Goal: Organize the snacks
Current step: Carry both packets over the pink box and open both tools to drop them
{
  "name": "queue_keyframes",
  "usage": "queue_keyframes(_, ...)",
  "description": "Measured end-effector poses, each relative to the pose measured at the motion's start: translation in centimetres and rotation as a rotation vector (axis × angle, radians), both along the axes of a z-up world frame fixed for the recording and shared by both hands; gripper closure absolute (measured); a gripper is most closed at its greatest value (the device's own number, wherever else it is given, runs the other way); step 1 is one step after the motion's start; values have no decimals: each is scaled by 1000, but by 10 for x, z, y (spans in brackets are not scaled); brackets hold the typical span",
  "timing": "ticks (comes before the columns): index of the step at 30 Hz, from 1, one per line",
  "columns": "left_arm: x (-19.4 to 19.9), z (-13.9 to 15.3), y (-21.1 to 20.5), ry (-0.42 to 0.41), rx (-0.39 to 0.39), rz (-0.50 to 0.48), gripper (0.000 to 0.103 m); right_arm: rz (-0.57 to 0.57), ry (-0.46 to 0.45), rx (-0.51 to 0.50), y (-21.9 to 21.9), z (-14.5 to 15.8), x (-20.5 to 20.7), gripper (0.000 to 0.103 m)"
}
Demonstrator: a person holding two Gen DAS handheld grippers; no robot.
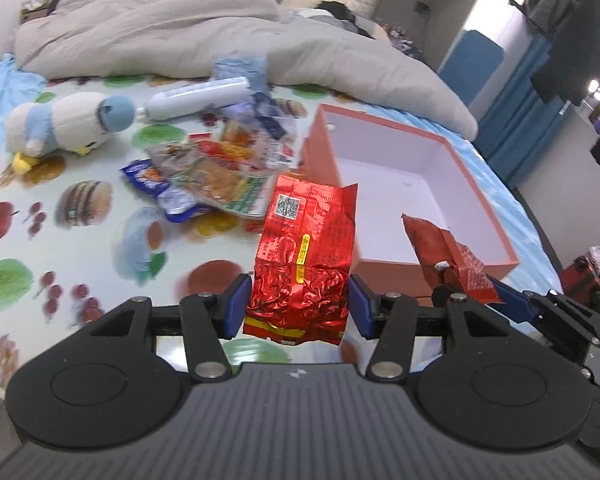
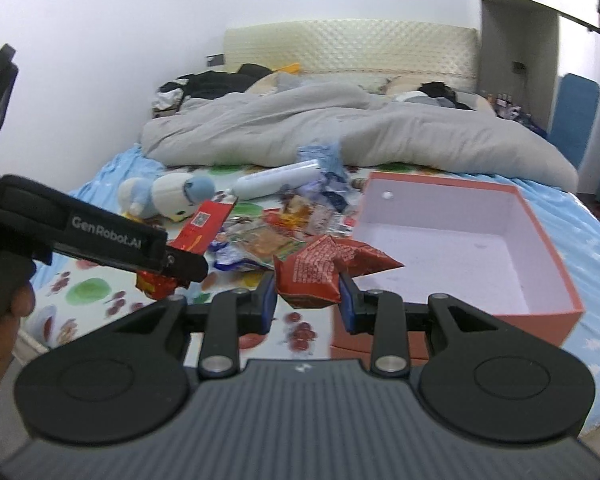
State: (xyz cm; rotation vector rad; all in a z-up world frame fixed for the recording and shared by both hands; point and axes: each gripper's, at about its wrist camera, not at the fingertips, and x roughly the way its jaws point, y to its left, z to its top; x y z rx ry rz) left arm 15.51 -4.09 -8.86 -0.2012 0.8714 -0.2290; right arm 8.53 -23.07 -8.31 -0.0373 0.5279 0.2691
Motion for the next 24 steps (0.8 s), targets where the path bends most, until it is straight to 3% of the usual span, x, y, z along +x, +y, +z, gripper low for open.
queue_keyframes(12, 46, -4, -60, 9, 20, -115, 45, -137, 21, 2, -48, -11, 21, 68)
queue_keyframes(24, 124, -18, -112, 30, 39, -188, 45, -153, 48, 4, -81, -24, 87, 68)
